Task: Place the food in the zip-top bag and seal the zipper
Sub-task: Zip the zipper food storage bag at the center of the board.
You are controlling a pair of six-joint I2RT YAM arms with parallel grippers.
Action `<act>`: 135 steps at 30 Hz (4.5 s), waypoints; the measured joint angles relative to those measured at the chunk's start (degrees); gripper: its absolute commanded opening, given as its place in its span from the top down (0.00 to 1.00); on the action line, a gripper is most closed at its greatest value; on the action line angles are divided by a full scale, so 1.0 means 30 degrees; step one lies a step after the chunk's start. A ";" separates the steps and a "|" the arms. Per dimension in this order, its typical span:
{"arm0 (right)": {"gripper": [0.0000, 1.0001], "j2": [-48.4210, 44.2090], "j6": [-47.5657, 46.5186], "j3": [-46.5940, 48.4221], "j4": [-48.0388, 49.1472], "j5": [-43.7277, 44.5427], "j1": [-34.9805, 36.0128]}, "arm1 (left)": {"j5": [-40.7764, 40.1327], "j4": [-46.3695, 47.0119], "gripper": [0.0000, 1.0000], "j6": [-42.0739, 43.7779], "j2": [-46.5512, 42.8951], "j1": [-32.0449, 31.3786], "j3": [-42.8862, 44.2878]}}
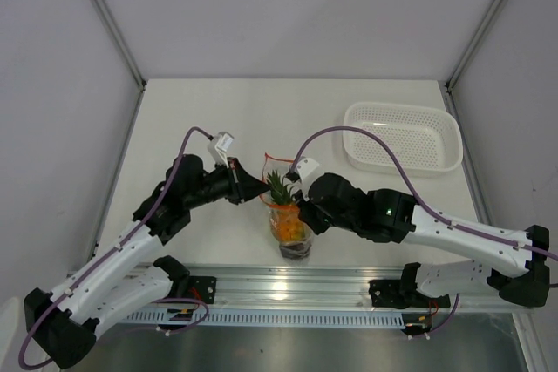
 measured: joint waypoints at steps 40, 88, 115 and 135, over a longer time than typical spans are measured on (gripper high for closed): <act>1.00 -0.1392 -0.4605 0.2812 -0.2492 -1.4251 -0.1596 | 1.2407 0.7563 0.01 0.7992 0.1537 -0.4022 0.2557; 0.44 -0.3461 -0.3228 0.0896 -0.2514 -1.0018 -0.1719 | 0.7468 -0.0342 0.99 0.9704 0.2645 -0.5748 0.2783; 0.73 -0.5778 -0.2076 -0.5974 0.6994 -1.8586 -0.7985 | 0.6994 0.2477 0.99 0.7410 0.1129 -0.5085 0.0066; 1.00 -0.5894 0.0321 -0.7227 0.9428 -1.7996 -0.8276 | 0.7563 0.3818 0.26 0.6499 0.0248 -0.4524 -0.0299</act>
